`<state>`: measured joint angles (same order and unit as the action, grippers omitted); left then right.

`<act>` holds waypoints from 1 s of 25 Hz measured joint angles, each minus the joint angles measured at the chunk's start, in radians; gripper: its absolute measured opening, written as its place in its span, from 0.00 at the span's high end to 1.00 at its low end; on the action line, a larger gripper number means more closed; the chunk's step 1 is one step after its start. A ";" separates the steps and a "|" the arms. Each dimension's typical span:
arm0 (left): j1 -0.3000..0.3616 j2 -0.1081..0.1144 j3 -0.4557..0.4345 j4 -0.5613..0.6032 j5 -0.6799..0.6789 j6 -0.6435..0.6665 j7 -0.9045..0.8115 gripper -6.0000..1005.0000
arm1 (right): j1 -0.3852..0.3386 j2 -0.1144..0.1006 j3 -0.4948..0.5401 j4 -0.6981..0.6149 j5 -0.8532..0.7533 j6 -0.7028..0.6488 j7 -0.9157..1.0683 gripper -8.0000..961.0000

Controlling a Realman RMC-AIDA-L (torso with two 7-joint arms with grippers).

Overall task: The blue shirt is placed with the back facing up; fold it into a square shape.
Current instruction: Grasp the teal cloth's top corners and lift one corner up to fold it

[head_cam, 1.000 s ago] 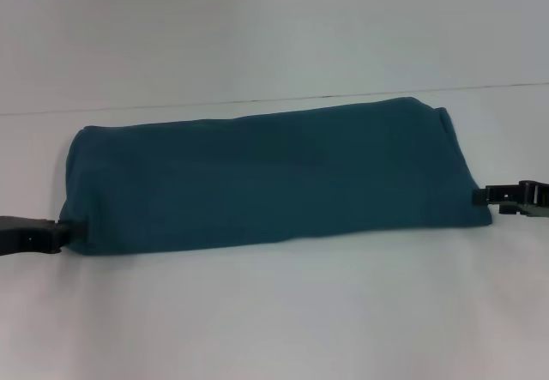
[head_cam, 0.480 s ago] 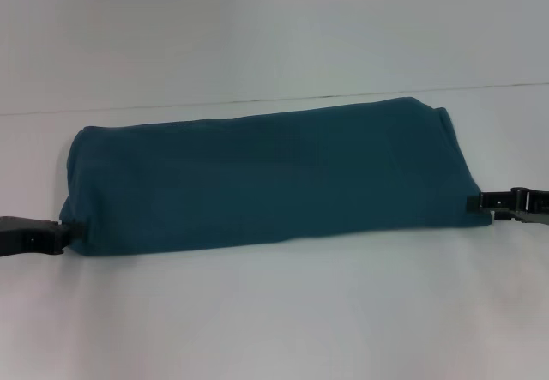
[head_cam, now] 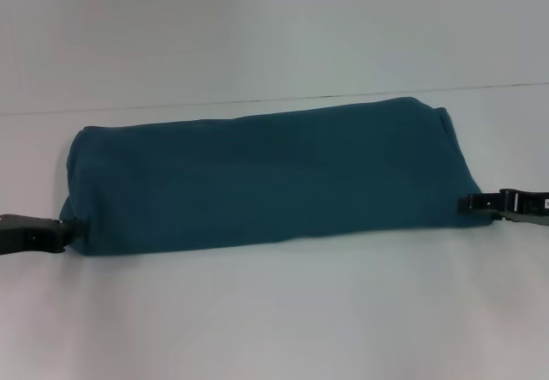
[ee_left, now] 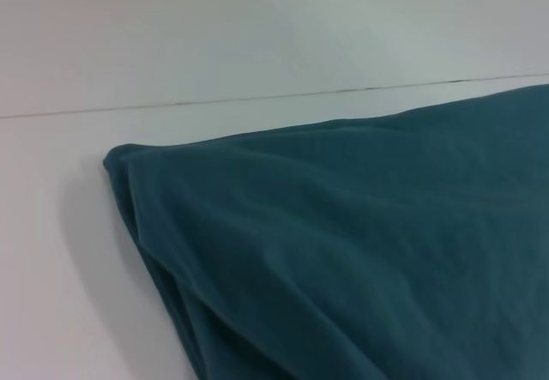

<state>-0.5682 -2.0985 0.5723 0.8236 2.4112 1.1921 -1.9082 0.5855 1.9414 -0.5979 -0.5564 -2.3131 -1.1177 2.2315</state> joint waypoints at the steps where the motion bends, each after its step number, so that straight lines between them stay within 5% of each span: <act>1: 0.000 0.000 0.000 0.000 0.000 0.000 0.000 0.99 | 0.002 0.001 0.000 0.000 0.000 0.002 -0.001 0.29; 21: -0.011 0.004 0.001 -0.004 0.014 -0.012 0.000 0.99 | 0.012 0.011 -0.002 0.003 0.001 0.026 -0.001 0.34; 25: -0.012 0.005 0.001 -0.003 0.015 -0.013 0.000 0.99 | 0.013 0.011 -0.004 0.002 0.002 0.015 0.001 0.56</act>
<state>-0.5798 -2.0939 0.5737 0.8203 2.4266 1.1795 -1.9081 0.5982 1.9525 -0.6021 -0.5542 -2.3110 -1.1025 2.2320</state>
